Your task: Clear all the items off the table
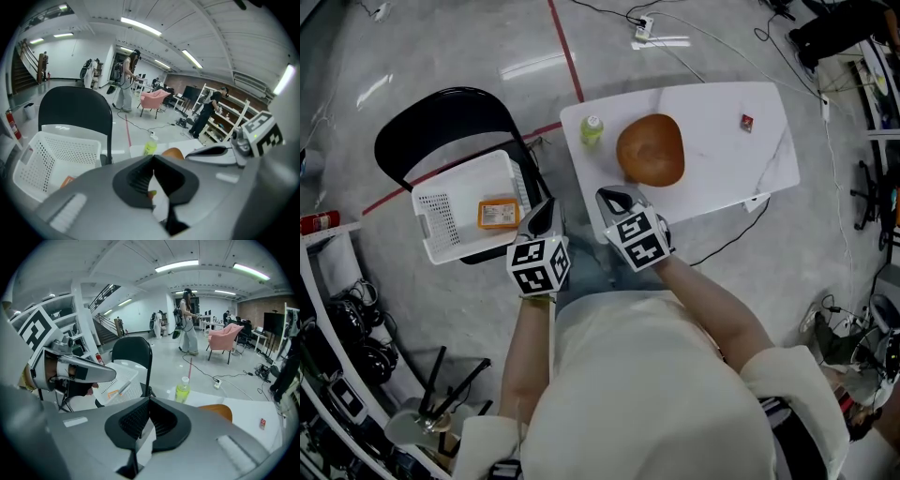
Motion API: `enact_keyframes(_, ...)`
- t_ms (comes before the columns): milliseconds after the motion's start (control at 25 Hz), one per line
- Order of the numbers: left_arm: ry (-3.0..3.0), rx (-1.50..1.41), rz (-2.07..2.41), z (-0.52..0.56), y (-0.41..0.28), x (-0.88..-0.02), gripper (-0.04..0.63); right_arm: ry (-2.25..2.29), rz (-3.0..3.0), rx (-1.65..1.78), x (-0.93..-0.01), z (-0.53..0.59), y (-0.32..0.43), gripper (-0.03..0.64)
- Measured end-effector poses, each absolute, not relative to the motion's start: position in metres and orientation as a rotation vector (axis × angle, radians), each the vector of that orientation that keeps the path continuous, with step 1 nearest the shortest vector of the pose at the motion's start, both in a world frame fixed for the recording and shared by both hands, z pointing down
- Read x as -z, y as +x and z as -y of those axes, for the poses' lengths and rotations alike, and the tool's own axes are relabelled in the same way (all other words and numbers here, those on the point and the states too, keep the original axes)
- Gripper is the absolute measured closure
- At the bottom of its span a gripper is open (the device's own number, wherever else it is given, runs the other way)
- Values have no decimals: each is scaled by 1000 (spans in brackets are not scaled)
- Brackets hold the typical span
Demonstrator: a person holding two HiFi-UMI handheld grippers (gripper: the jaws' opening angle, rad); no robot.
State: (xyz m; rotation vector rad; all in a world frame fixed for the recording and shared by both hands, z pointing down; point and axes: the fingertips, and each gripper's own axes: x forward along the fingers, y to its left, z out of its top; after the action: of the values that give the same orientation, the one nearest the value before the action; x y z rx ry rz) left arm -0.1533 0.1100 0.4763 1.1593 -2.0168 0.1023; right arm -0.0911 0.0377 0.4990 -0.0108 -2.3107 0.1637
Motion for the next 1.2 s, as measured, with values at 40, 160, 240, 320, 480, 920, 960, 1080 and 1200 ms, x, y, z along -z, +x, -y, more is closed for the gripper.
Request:
enact_keyframes(40, 1164, -106, 2010, -107, -152, -478, 586, -1, 2308, -172, -502, -35, -91, 617)
enact_keyframes(160, 1176, -121, 1986, -101, -150, -485, 586, 27, 2299, -195, -511, -26, -93, 617)
enact_keyframes(240, 1181, -127, 1973, -96, -152, -490, 586, 43, 2294, -207, -518, -19, -97, 617)
enact_keyframes(320, 1186, -129, 1961, -92, -155, -495, 586, 58, 2290, -218, -526, -12, -102, 617)
enact_keyframes(480, 1195, -141, 1942, -86, -162, -508, 586, 91, 2278, -241, -544, 4, -114, 601)
enact_keyframes(920, 1163, -145, 1881, -82, -176, -552, 586, 136, 2216, -257, -606, 33, -145, 452)
enact_keyframes(960, 1161, -147, 1877, -81, -178, -557, 586, 144, 2208, -262, -613, 35, -148, 434)
enact_keyframes(1080, 1158, -153, 1867, -80, -182, -571, 586, 173, 2187, -273, -634, 42, -154, 411)
enact_keyframes(1200, 1151, -153, 1857, -81, -186, -585, 586, 204, 2173, -285, -653, 48, -160, 388)
